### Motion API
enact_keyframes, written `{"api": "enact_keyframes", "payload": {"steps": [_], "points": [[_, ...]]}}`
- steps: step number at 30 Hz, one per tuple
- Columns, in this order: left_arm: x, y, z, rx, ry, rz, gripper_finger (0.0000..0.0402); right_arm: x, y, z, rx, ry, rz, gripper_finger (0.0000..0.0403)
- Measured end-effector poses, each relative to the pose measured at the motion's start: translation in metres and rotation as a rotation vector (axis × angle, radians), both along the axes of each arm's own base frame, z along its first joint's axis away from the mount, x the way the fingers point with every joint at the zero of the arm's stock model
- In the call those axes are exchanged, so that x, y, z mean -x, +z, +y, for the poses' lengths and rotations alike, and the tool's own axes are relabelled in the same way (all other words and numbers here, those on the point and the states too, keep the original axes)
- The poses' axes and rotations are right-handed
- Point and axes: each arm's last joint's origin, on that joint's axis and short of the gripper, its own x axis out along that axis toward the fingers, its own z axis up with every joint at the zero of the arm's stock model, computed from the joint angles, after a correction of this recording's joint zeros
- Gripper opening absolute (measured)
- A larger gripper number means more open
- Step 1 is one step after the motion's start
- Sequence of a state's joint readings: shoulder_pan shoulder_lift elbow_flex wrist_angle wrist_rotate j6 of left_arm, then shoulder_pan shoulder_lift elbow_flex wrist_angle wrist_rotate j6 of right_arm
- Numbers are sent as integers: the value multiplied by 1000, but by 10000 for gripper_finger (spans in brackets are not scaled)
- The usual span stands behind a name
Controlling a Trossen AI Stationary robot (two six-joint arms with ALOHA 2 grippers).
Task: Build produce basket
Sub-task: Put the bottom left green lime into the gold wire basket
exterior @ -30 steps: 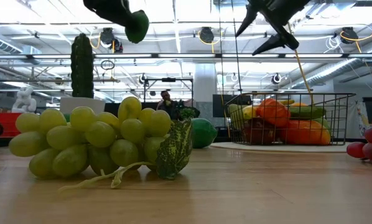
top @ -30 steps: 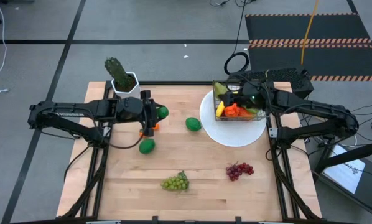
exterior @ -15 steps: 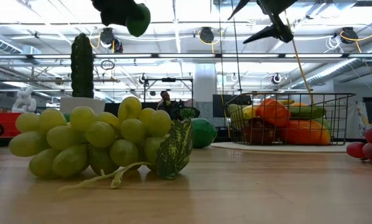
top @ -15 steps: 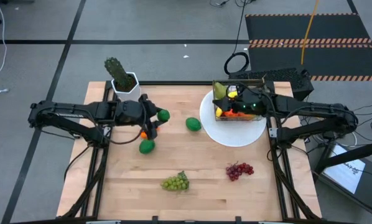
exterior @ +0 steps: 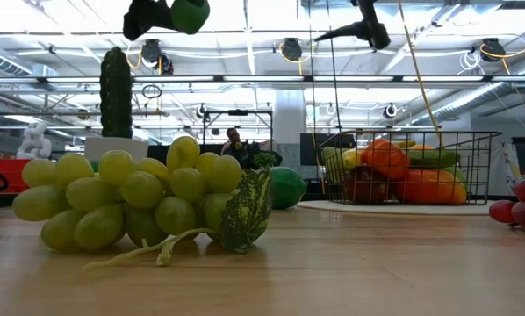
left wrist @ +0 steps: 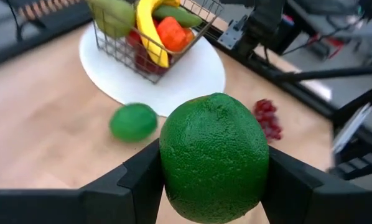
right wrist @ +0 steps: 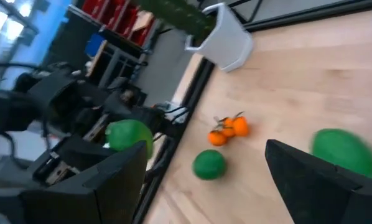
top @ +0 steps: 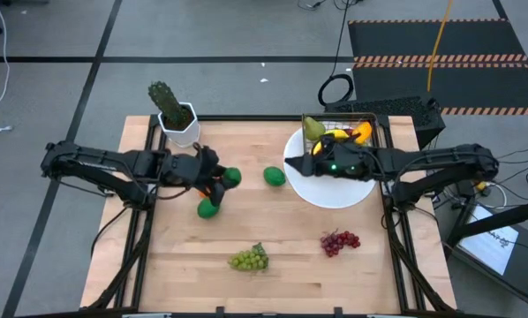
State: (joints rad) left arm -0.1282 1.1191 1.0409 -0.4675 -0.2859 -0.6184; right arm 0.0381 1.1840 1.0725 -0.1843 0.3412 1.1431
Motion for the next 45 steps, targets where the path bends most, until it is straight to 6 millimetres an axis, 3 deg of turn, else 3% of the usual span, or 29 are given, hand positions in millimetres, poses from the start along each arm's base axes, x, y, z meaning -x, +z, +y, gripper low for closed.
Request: {"api": "enact_keyframes", "payload": {"steps": [9, 16, 28, 37, 45], "points": [[1, 0, -9, 288, 104, -46, 216, -24, -8, 22, -3, 75, -68, 318], [0, 1, -11, 425, 144, -72, 216, -29, -11, 36, 22, 132, -77, 318], [-3, 7, -15, 316, 17, -116, 216, -28, -2, 52, 226, 299, -118, 318], [-10, 29, -16, 354, -2, -351, 216, -27, 8, 66, 468, 318, -177, 318], [-12, 54, -13, 372, 45, -623, 216, -22, 35, 71, 972, 177, -244, 318]]}}
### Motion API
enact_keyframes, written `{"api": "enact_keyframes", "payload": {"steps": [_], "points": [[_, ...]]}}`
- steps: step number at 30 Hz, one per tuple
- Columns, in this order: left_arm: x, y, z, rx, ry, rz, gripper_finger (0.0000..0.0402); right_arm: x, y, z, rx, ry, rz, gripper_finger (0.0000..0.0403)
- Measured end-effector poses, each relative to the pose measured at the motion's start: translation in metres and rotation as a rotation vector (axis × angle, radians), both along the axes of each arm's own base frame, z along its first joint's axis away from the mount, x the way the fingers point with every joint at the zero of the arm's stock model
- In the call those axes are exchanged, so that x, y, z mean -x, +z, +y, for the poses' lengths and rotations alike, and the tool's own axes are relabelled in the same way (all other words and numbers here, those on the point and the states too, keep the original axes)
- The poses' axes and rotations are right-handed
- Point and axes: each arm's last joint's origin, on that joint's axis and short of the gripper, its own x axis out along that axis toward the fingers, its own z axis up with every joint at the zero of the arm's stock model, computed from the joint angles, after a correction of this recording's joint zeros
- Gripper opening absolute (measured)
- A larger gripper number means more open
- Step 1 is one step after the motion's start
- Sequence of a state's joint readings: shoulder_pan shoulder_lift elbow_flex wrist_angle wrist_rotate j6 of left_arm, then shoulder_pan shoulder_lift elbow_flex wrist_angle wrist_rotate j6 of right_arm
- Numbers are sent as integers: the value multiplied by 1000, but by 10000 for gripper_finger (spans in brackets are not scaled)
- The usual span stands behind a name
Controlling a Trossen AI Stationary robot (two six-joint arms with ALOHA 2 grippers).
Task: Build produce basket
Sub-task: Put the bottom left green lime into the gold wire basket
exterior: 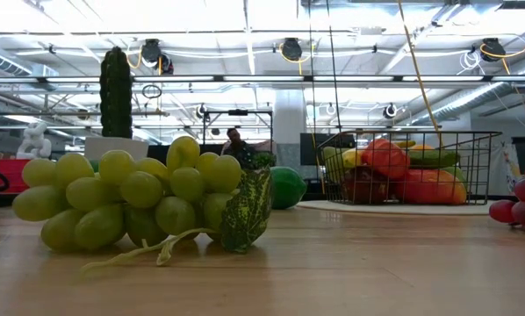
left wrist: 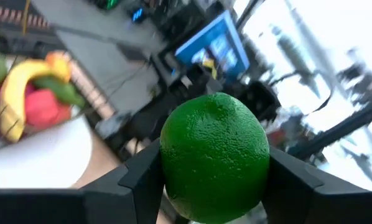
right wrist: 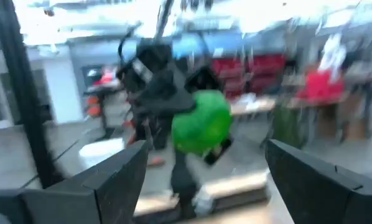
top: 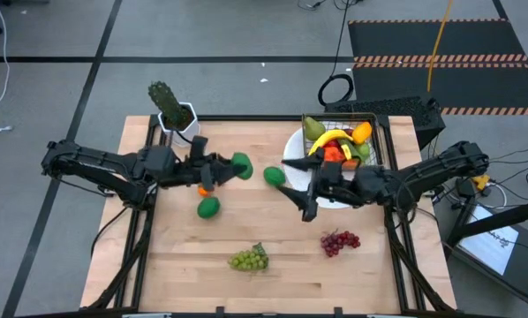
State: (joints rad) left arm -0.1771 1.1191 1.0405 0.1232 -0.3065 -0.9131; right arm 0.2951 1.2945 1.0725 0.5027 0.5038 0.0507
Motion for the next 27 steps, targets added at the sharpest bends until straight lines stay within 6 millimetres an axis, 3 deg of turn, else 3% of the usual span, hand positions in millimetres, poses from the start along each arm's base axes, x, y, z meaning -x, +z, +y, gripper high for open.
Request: {"api": "enact_keyframes", "payload": {"steps": [8, 15, 27], "points": [[-9, 16, 14, 38, 92, -231, 216, 3, 31, -5, 208, -211, -45, 318], [-27, 15, 29, 32, 156, -344, 216, 1, 48, -6, 378, -330, 31, 318], [-51, 0, 35, -48, 200, -371, 216, -22, 33, -17, 561, -400, 190, 318]]}}
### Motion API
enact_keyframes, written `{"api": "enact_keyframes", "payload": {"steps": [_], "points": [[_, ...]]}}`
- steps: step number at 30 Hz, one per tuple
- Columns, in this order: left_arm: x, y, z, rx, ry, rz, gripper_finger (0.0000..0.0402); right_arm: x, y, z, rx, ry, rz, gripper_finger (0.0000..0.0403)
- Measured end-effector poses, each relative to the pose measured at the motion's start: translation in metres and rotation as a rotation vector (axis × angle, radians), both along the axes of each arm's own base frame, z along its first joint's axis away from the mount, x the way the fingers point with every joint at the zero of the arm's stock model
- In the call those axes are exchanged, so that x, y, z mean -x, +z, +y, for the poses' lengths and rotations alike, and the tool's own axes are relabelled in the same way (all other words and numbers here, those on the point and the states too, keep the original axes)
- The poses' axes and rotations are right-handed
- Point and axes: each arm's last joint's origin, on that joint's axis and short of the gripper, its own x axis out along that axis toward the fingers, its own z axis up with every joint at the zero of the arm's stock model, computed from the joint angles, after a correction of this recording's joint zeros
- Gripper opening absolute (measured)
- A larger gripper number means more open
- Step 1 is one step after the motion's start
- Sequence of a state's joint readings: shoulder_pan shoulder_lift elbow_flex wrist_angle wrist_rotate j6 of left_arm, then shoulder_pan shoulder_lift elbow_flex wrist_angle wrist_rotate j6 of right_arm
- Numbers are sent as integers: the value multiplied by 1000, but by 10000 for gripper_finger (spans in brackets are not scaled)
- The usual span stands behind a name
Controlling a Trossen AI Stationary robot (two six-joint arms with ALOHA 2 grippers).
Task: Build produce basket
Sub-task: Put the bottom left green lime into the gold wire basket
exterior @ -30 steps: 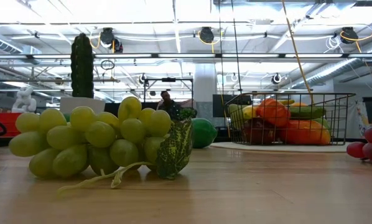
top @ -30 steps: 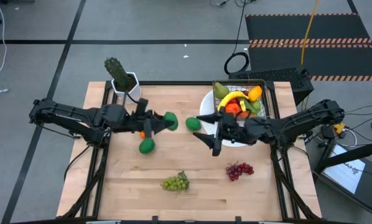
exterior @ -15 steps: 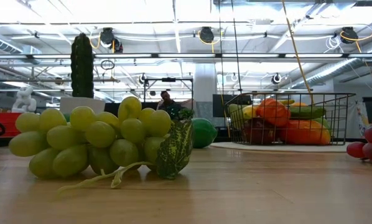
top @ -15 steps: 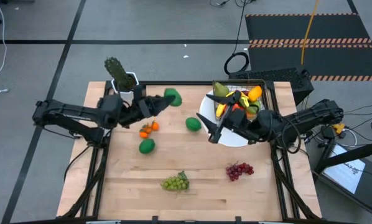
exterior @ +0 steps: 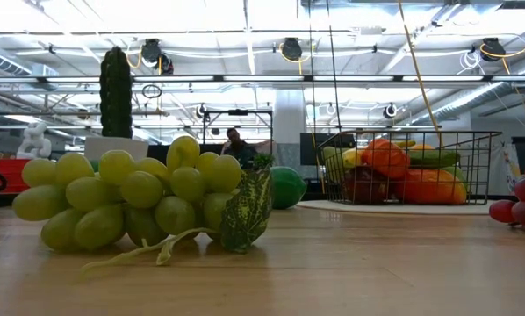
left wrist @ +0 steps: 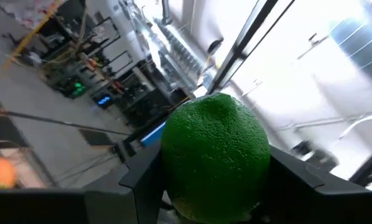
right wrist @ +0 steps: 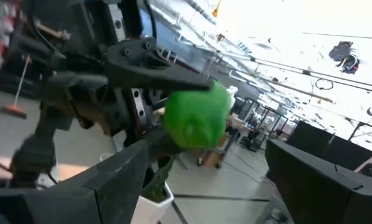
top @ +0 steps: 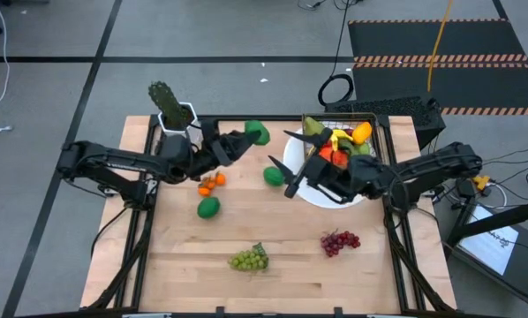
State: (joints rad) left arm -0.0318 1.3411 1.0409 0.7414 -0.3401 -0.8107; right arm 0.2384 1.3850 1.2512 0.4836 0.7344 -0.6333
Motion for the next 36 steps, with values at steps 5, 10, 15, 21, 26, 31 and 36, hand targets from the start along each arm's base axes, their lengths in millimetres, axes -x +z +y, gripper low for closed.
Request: {"api": "enact_keyframes", "payload": {"steps": [5, 10, 15, 21, 26, 31, 36], "points": [[-3, -3, 2, -43, 25, 29, 216, -5, -4, -10, 11, -14, 26, 318], [-7, -9, 4, -56, 13, 61, 216, -7, -5, -21, 41, -26, 46, 318], [-10, -10, 8, -53, 11, 54, 216, -10, -6, -31, 59, 26, 48, 318], [-14, -14, 12, -51, -28, 60, 216, -17, -12, -40, 30, 40, 42, 318], [-15, -15, 14, -35, -48, 56, 216, -22, -13, -42, 32, 33, 9, 299], [-16, -16, 14, -27, -70, 58, 216, -23, -14, -41, 19, 41, 10, 253], [-16, -16, 14, 18, -89, 48, 216, -23, -14, -40, 7, 46, 7, 212]]}}
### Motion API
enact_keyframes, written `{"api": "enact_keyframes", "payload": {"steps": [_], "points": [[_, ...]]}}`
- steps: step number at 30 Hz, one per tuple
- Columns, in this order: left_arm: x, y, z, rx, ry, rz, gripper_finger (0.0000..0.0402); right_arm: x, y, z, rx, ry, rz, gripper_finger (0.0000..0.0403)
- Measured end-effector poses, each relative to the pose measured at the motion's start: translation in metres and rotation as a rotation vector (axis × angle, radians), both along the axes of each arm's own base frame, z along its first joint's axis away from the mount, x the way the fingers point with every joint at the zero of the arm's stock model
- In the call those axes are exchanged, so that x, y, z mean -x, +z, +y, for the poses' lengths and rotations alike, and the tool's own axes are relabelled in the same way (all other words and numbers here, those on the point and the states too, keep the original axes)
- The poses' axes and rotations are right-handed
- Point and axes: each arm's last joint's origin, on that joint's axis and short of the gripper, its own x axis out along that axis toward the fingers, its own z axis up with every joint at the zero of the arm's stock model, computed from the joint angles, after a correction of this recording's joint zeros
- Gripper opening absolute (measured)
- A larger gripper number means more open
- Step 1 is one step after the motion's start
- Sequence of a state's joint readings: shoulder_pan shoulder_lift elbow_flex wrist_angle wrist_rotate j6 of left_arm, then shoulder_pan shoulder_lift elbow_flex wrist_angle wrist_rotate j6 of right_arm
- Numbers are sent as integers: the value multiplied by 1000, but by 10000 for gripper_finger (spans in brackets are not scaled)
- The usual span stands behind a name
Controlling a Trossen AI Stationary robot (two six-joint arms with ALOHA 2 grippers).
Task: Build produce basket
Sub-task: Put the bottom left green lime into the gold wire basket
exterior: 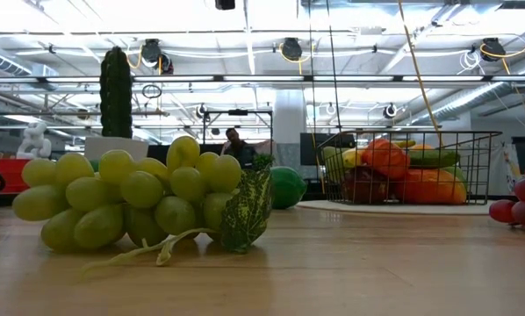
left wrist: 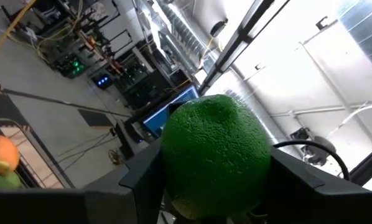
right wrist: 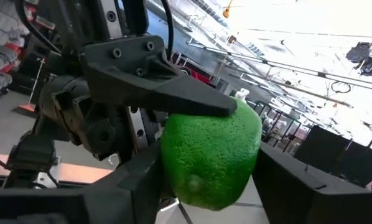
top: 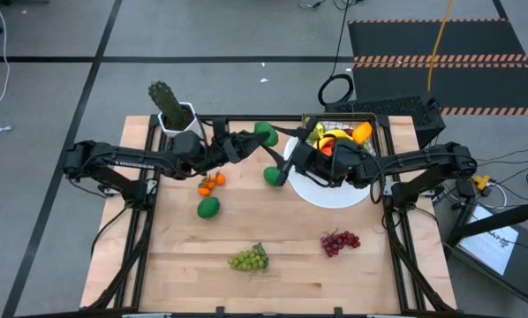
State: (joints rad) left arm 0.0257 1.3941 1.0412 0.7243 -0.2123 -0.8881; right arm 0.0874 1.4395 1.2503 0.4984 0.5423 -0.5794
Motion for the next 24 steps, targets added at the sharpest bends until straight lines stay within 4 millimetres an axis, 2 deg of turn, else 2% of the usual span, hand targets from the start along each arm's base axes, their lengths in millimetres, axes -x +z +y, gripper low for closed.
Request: {"api": "enact_keyframes", "payload": {"steps": [5, 9, 12, 15, 19, 24], "points": [[0, -1, 3, 33, -9, 0, 238, 0, 0, 0, -60, 5, -32, 202], [1, 0, 6, 30, -5, 6, 291, 3, 3, 3, -119, -6, -73, 205], [9, 7, 9, 13, -22, -11, 334, 7, 7, 7, -150, -12, -99, 205], [17, 13, 10, -23, -24, 15, 359, 15, 16, 12, -171, -26, -155, 205], [29, 16, 8, -72, -47, 102, 360, 30, 28, 17, -197, -53, -205, 205], [40, 13, 6, -78, -86, 232, 340, 51, 44, 19, -242, -116, -260, 205]]}}
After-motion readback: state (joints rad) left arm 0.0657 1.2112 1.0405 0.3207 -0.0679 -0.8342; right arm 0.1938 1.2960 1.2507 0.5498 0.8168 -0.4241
